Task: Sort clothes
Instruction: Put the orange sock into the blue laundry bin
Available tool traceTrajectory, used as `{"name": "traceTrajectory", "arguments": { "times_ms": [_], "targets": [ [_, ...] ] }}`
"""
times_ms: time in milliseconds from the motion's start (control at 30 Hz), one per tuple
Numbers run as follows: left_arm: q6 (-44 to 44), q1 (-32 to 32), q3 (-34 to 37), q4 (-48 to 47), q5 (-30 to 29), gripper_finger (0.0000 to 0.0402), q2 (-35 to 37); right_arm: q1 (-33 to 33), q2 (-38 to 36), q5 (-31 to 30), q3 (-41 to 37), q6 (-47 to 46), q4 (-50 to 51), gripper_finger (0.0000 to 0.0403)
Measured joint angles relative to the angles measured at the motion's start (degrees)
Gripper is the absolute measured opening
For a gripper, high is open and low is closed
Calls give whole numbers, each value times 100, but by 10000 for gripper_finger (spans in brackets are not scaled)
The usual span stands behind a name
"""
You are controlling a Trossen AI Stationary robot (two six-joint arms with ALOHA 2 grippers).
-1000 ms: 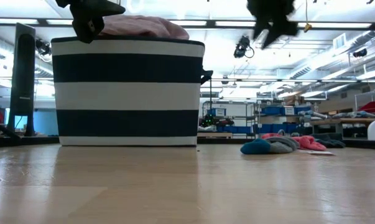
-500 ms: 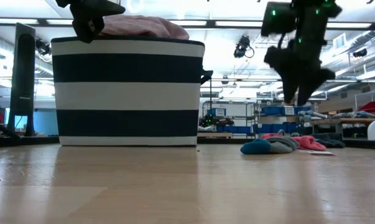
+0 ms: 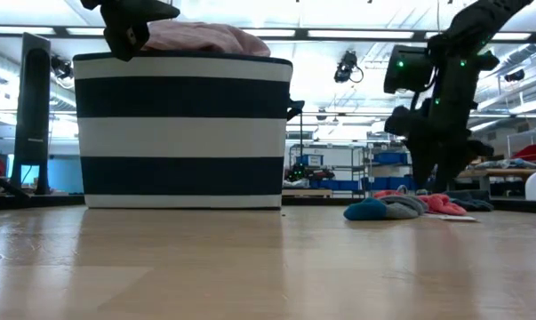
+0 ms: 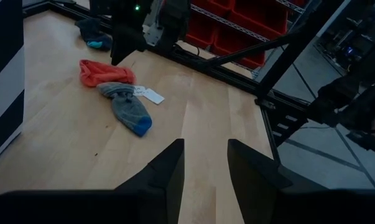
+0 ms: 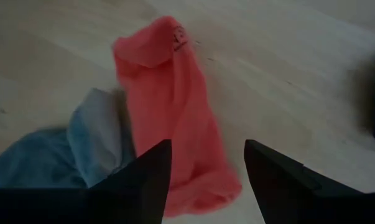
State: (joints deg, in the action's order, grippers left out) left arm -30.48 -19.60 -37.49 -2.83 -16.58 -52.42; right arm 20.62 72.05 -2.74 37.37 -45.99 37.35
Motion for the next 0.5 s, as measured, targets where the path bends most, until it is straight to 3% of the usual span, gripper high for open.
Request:
{"name": "traceTrajectory", "arguments": {
  "times_ms": [167, 367, 500],
  "targets": [
    [0, -1, 2, -1, 1, 127, 0, 4, 198, 236, -188, 131, -583, 192],
    [-2, 0, 1, 1, 2, 127, 2, -31, 1090, 790, -132, 397, -683, 172],
    [-17, 0, 1, 26, 4, 127, 1, -33, 1322, 1318, -13, 537, -741, 104]
  ]
}}
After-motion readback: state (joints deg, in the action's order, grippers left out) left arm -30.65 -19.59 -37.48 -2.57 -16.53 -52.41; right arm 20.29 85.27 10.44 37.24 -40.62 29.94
